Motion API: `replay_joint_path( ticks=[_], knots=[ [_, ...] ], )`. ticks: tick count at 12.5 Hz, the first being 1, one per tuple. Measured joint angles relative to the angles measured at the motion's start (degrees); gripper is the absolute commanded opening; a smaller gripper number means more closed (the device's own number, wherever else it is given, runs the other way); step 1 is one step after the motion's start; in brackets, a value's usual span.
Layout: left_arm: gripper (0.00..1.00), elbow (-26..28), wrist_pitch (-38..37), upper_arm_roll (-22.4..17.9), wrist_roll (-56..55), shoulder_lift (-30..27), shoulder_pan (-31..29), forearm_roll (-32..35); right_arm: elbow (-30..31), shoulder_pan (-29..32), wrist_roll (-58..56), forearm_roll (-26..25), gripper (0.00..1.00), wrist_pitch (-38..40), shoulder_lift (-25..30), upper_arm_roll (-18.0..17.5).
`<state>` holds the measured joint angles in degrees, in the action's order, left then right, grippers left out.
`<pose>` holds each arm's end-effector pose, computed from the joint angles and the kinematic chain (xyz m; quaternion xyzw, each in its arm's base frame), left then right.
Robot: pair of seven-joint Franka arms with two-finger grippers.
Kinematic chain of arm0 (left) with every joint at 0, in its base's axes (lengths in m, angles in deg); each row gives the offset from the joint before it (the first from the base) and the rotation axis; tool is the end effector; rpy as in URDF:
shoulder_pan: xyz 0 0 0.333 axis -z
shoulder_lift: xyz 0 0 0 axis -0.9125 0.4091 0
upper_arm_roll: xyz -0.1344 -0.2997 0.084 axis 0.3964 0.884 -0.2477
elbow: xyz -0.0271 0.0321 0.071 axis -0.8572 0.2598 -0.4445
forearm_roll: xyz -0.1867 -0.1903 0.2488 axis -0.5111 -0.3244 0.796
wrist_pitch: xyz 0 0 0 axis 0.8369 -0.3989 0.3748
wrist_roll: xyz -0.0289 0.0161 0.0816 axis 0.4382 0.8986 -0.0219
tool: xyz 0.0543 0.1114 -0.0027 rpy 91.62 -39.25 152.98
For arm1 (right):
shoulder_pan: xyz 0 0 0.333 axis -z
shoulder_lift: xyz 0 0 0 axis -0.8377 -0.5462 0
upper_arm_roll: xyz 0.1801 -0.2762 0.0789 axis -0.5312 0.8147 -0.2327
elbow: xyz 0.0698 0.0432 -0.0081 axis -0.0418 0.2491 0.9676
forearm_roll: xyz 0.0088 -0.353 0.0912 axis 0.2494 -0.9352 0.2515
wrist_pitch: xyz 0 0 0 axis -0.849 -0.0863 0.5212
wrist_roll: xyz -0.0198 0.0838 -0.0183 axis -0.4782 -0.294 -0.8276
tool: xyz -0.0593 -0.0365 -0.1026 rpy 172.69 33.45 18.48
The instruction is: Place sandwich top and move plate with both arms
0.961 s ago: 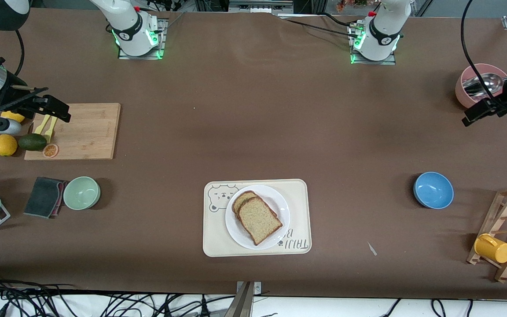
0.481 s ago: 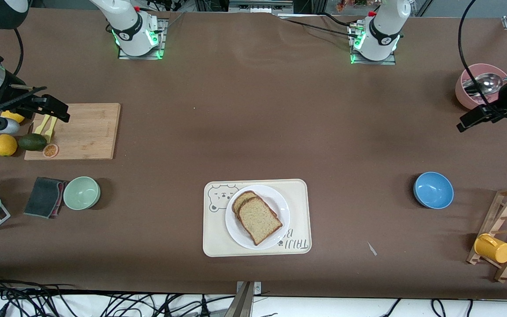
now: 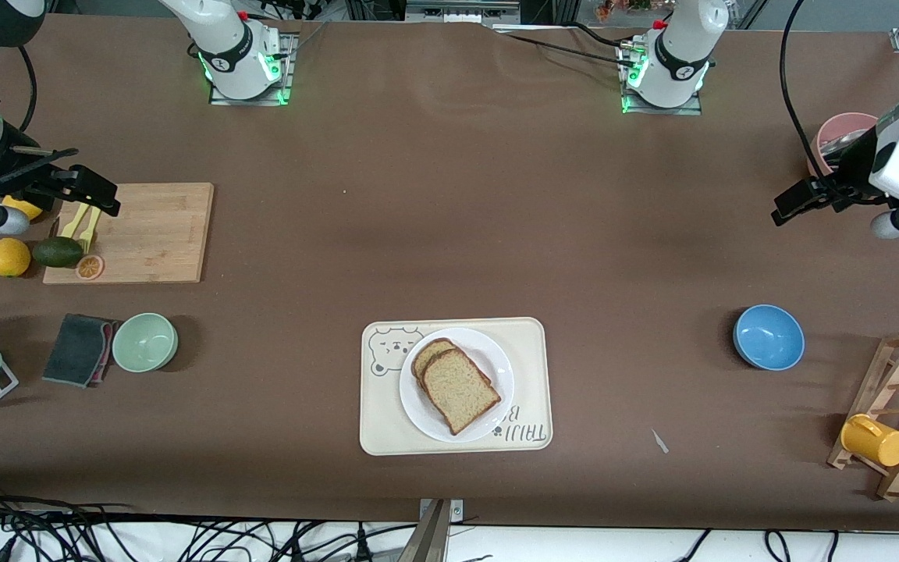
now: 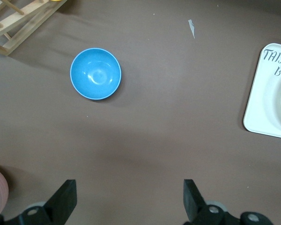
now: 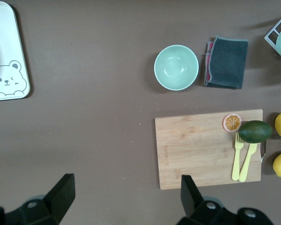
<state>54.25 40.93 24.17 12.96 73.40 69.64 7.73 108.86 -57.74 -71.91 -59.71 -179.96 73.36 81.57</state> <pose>0.5209 -0.0077 0.5794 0.9910 0.1331 -0.0009 0.0121 0.5457 0.0305 0.5960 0.9994 -0.0321 -0.0116 0.0079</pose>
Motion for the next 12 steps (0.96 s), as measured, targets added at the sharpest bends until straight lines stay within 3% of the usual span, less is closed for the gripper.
replay_joint_path(
  ticks=[6, 12],
  knots=[
    [1.00, 0.0, -0.8, -0.5, 2.9, -1.0, -0.2, 0.7, 0.0, 0.0, -0.3, 0.0, 1.00, 0.0, 0.0, -0.1],
    [1.00, 0.0, -3.4, 3.0, 3.7, -1.0, 0.1, 2.8, 0.0, 0.0, -0.4, 0.0, 1.00, 0.1, 0.0, -0.1]
  ],
)
